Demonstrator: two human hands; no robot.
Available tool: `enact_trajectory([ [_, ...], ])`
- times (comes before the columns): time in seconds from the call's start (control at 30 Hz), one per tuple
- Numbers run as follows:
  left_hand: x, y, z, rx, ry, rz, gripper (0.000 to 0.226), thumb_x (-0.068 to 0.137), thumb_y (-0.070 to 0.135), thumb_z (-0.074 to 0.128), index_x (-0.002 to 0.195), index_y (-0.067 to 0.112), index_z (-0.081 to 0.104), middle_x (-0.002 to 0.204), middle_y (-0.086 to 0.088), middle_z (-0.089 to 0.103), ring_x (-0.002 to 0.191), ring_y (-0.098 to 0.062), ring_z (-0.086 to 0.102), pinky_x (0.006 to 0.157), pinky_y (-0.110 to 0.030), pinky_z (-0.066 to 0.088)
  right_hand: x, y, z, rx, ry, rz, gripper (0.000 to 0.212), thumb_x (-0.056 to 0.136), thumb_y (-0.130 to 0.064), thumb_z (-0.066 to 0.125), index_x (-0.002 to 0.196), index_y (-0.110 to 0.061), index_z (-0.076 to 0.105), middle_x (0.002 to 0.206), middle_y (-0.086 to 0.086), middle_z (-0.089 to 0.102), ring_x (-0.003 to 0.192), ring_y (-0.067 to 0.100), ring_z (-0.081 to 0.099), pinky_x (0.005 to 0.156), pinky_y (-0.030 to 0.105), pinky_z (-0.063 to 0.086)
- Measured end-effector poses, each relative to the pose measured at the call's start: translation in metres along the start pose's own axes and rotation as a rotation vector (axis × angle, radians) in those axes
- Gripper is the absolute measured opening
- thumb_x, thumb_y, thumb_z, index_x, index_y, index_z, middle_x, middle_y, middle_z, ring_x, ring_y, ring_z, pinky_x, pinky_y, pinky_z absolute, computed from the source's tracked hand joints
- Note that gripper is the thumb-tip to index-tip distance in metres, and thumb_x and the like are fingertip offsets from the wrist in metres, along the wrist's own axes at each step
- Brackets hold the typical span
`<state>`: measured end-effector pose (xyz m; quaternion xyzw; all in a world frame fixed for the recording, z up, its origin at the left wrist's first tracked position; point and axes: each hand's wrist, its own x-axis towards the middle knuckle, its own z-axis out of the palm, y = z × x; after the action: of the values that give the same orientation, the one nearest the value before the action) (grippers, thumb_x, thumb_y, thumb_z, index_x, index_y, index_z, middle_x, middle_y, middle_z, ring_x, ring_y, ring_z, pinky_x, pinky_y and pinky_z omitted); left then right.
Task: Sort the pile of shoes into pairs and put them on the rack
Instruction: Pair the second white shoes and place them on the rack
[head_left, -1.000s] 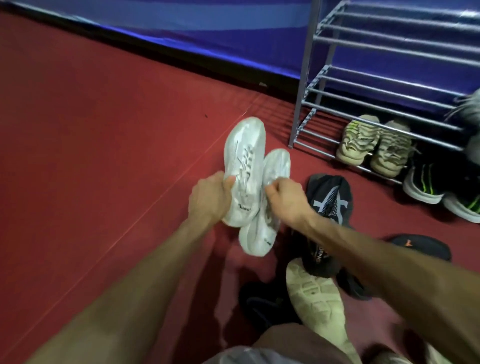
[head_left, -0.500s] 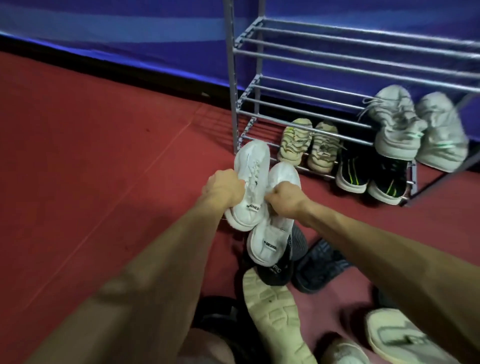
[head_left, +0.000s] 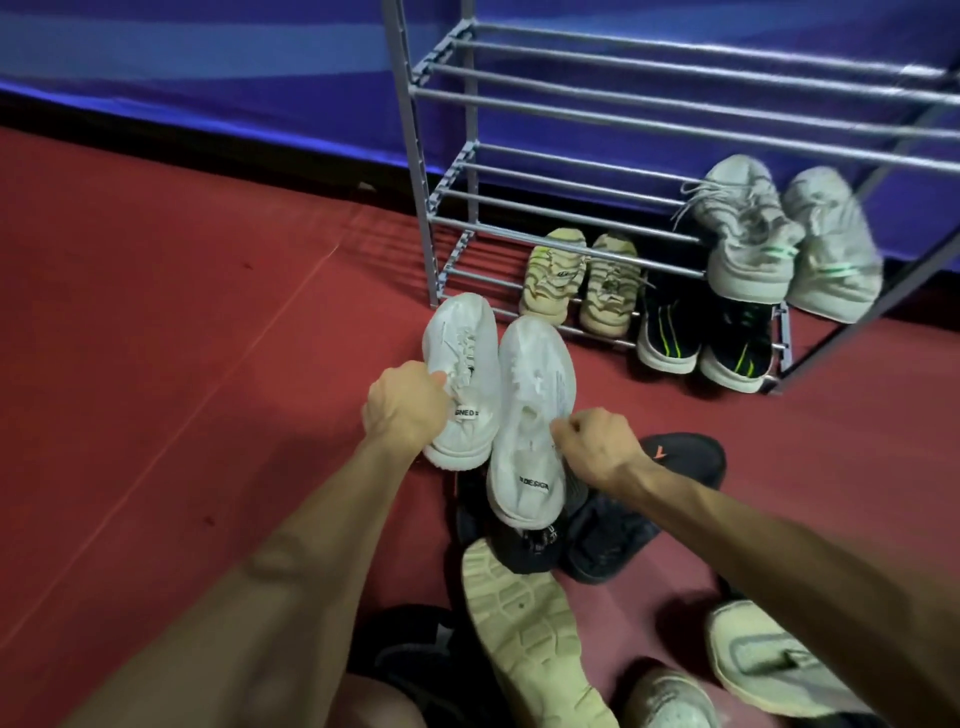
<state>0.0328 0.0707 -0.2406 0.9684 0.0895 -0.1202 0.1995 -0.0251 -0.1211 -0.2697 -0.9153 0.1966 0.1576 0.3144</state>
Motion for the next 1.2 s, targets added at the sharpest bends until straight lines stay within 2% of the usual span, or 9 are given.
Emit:
enact_trajectory([
  [0.17,-0.002,0.025,-0.011,-0.134,0.132,0.093,0.039,0.099,0.036,0.034,0.106,0.007,0.060,0.113,-0.024,0.062,0.106,-0.042,0.056,0.076,-0.037,0.035,0.004,-0.016,-0.042,-0.118,0.358,-0.299,0.039,0.093,-0.034,0.037,0.062,-0.012,0.046,0.069,0.011,0.058,0.070,0.038,0.058,0.061,0.033,0.037],
  [0.3,0.000,0.069,-0.022,-0.258,0.223,0.194,0.037,0.100,0.037,0.036,0.111,0.011,0.059,0.112,-0.021,0.063,0.108,-0.043,0.055,0.081,-0.042,0.040,0.021,-0.014,-0.095,-0.102,0.509,-0.356,0.041,0.093,-0.035,0.039,0.060,-0.011,0.044,0.068,0.016,0.058,0.065,0.039,0.052,0.060,0.036,0.038],
  [0.47,0.033,0.113,-0.022,-0.280,0.151,0.246,0.040,0.098,0.039,0.038,0.118,0.013,0.062,0.121,-0.020,0.063,0.114,-0.043,0.055,0.091,-0.043,0.043,0.051,-0.004,-0.142,-0.048,0.458,-0.300,0.044,0.093,-0.030,0.042,0.053,-0.014,0.036,0.060,0.008,0.048,0.065,0.032,0.047,0.061,0.035,0.033],
  [0.57,0.058,0.127,-0.021,-0.228,0.128,0.269,0.043,0.098,0.040,0.038,0.118,0.011,0.062,0.121,-0.023,0.063,0.114,-0.044,0.055,0.093,-0.042,0.044,0.072,0.000,-0.152,0.003,0.412,-0.247,0.042,0.094,-0.029,0.042,0.056,-0.011,0.041,0.068,0.011,0.053,0.069,0.029,0.049,0.064,0.034,0.035],
  [0.73,0.101,0.150,-0.020,-0.194,0.139,0.300,0.041,0.097,0.039,0.040,0.109,0.009,0.065,0.117,-0.024,0.065,0.111,-0.044,0.057,0.088,-0.039,0.042,0.111,-0.007,-0.161,0.052,0.389,-0.195,0.036,0.097,-0.029,0.037,0.075,-0.006,0.052,0.082,0.014,0.058,0.080,0.029,0.054,0.070,0.030,0.034],
  [0.9,0.138,0.176,-0.027,-0.144,0.153,0.335,0.038,0.098,0.036,0.041,0.098,0.005,0.063,0.111,-0.026,0.065,0.108,-0.045,0.057,0.085,-0.039,0.042,0.150,-0.022,-0.170,0.152,0.443,-0.099,0.038,0.095,-0.031,0.039,0.091,-0.002,0.064,0.106,0.025,0.068,0.099,0.040,0.062,0.077,0.034,0.045],
  [1.07,0.171,0.209,-0.025,-0.097,0.125,0.279,0.034,0.093,0.027,0.046,0.107,0.003,0.066,0.116,-0.026,0.065,0.108,-0.044,0.058,0.087,-0.039,0.046,0.164,-0.026,-0.186,0.233,0.402,0.038,0.028,0.086,-0.012,0.061,0.111,0.001,0.065,0.117,0.020,0.063,0.108,0.035,0.061,0.088,0.034,0.050],
  [1.13,0.181,0.219,-0.020,-0.046,0.098,0.248,0.033,0.092,0.024,0.049,0.113,0.004,0.066,0.121,-0.025,0.063,0.112,-0.043,0.059,0.092,-0.040,0.048,0.173,-0.021,-0.189,0.210,0.389,0.053,0.029,0.091,-0.014,0.054,0.115,0.001,0.063,0.117,0.020,0.062,0.110,0.035,0.059,0.088,0.036,0.050],
  [1.2,0.188,0.221,-0.012,-0.003,0.067,0.211,0.031,0.092,0.020,0.051,0.115,0.005,0.065,0.121,-0.021,0.064,0.113,-0.040,0.060,0.094,-0.041,0.051,0.179,-0.020,-0.185,0.167,0.423,0.060,0.028,0.093,-0.013,0.048,0.112,0.001,0.064,0.106,0.018,0.064,0.100,0.031,0.062,0.071,0.032,0.051],
])
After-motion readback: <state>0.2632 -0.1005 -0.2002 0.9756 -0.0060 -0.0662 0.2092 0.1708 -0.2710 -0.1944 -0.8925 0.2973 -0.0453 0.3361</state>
